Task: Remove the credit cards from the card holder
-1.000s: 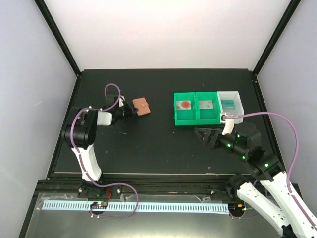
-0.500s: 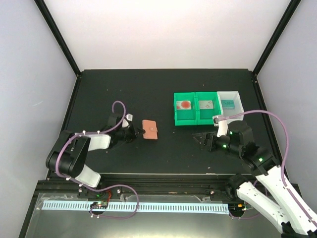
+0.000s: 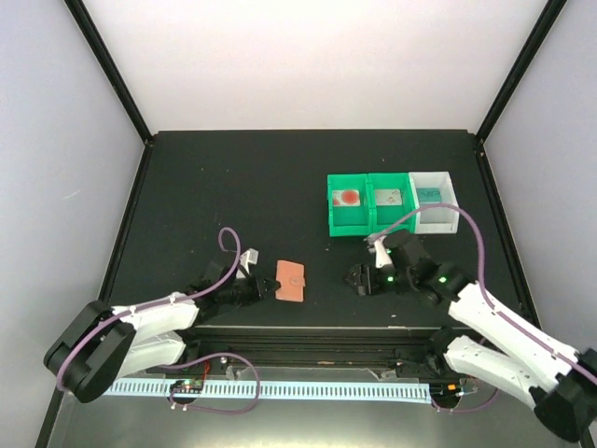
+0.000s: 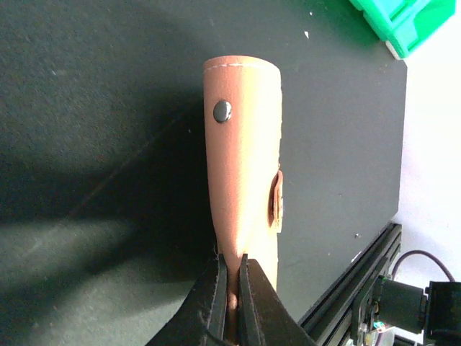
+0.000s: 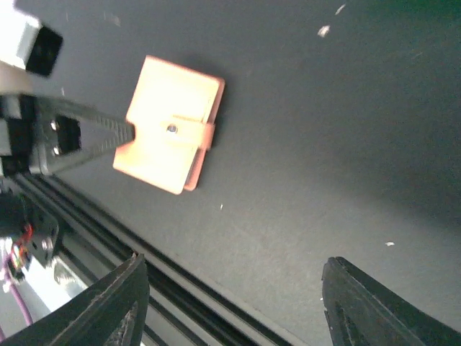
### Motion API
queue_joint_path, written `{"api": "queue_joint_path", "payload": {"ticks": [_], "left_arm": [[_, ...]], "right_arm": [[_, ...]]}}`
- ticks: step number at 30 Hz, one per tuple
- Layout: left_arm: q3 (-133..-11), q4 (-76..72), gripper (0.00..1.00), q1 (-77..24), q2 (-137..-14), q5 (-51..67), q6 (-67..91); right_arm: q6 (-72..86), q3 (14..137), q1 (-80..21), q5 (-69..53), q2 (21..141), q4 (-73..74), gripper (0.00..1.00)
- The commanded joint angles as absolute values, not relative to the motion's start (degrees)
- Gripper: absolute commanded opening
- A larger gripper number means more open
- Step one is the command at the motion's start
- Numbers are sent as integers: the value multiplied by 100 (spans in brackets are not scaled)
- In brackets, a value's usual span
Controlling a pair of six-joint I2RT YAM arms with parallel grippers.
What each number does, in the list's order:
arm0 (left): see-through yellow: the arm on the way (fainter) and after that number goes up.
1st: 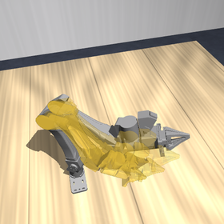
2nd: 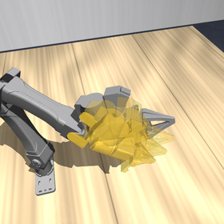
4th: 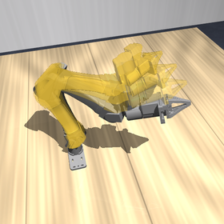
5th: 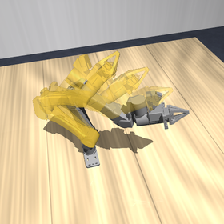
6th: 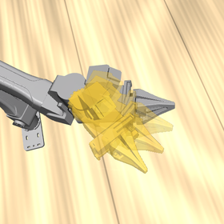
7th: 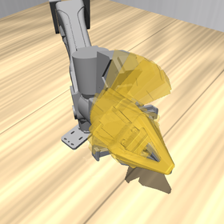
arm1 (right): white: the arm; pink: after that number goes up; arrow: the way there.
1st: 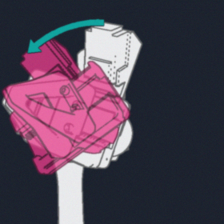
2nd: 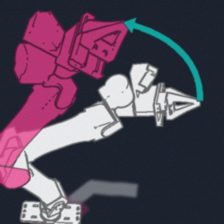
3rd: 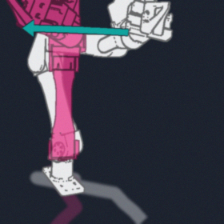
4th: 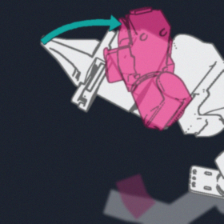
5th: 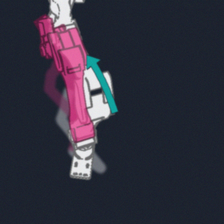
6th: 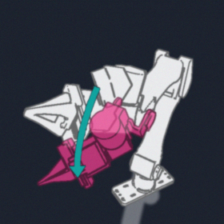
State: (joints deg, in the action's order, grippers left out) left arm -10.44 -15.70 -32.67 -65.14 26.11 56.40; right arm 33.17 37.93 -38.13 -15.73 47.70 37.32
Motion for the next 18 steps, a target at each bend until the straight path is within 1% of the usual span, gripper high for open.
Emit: {"api": "queue_joint_path", "payload": {"ticks": [1, 6, 10, 14, 18], "left_arm": [[-947, -1565, 4, -3647, -6140, 1972, 6031], [-748, -1694, 12, -3978, -6035, 1782, 6342], [-712, -1784, 16, -4233, -6089, 1761, 6505], [-712, -1849, 19, -4380, -6045, 1792, 6565], [-712, -1407, 25, -4392, -5753, 1544, 6557]], "right_arm": [[3695, 3755, -4664, -1096, 5394, 3072, 66], [3969, 3895, -5330, -743, 6154, 2528, 59], [4019, 4182, -5751, -448, 6881, 2275, 57], [3970, 4523, -5964, -219, 7628, 2259, 55], [3846, 4879, -6070, -54, 8169, 2208, 52]]}}
